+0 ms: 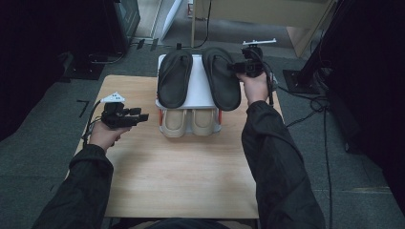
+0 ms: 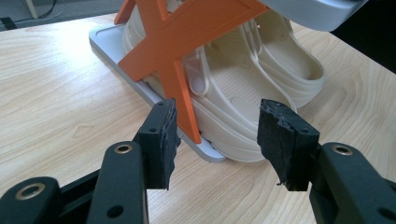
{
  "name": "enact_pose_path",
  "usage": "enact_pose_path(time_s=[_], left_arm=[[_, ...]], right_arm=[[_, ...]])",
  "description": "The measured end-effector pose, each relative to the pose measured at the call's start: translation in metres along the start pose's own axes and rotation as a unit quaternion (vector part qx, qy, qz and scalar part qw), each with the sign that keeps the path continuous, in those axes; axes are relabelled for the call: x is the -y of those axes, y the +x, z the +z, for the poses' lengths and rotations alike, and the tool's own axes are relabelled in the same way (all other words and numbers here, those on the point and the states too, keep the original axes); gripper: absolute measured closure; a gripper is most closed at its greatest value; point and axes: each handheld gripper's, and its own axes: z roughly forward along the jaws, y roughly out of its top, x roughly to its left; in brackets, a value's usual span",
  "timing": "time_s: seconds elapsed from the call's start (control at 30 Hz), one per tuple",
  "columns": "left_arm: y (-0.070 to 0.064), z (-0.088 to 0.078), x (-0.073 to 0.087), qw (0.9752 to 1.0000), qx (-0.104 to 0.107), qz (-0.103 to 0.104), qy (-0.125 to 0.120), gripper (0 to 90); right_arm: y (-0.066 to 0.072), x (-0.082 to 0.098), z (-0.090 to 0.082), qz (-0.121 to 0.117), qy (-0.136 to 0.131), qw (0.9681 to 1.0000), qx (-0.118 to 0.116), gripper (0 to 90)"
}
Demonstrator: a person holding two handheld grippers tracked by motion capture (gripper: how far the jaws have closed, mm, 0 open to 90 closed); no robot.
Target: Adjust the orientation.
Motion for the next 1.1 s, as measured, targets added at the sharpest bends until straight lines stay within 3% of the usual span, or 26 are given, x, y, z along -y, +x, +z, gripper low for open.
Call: enact_pose_path(time_s=[0.27,0.57,0.77,0.97,1.1], left_arm=[[0.001,-0.001,0.0,1.0,0.006,-0.001,-0.004,48.0],[0.004,-0.004,0.0,0.9999,0.003,-0.007,-0.012,48.1],[0.003,-0.004,-0.007,0.9998,0.004,-0.009,-0.015,49.4],[0.002,-0.003,-0.022,0.9999,0.007,-0.006,-0.012,51.3],[0.002,-0.006,-0.035,0.9997,0.01,-0.007,-0.02,53.2]], right_arm=[[0.019,-0.001,0.03,0.003,0.022,0.9998,0.001,71.5],[0.029,-0.006,0.039,0.008,0.018,0.9998,0.006,71.1],[0.029,-0.002,0.042,0.007,0.017,0.9998,0.004,70.0],[0.021,0.006,0.042,0.007,0.012,0.9996,-0.024,60.8],[0.018,0.01,0.034,-0.007,-0.001,0.9994,-0.032,60.4]])
